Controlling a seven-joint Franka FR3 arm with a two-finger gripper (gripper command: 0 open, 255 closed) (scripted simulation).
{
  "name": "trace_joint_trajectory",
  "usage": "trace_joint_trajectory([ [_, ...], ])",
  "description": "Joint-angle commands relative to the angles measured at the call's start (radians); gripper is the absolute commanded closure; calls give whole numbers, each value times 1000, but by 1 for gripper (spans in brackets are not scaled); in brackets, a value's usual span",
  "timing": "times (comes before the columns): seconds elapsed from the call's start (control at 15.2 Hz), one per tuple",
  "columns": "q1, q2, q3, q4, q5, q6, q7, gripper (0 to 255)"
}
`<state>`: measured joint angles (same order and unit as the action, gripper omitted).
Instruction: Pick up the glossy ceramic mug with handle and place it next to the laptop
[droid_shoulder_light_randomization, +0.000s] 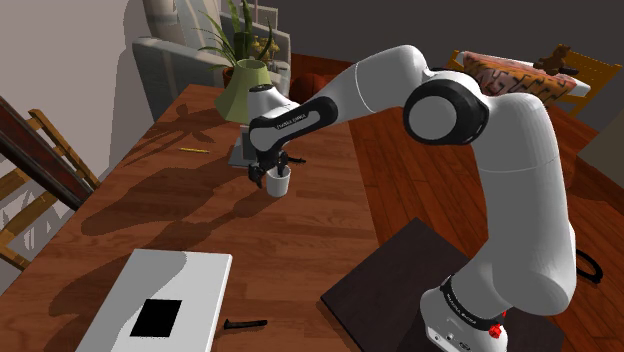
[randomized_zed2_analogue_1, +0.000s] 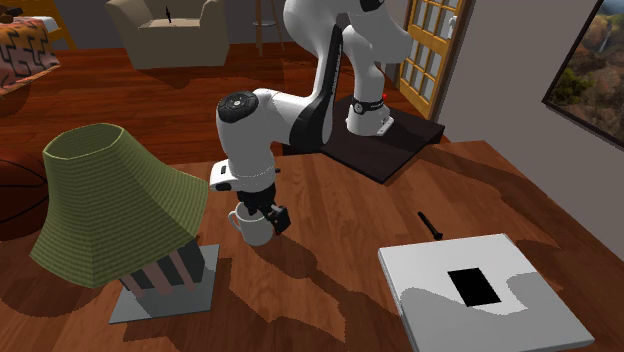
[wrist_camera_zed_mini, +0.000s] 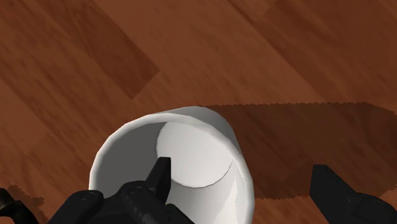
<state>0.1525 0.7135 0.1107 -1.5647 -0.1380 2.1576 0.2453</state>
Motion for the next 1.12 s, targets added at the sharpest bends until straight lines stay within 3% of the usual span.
trace_joint_trajectory([
  [0.0, 1, 6, 0, -1, -1, 7, 1, 0],
  [0.4, 1, 6, 0, -1, -1, 7, 1, 0],
  [0.46, 1, 6, 0, -1, -1, 7, 1, 255],
  [1.06, 1, 6, 0, -1, -1, 7, 1, 255],
])
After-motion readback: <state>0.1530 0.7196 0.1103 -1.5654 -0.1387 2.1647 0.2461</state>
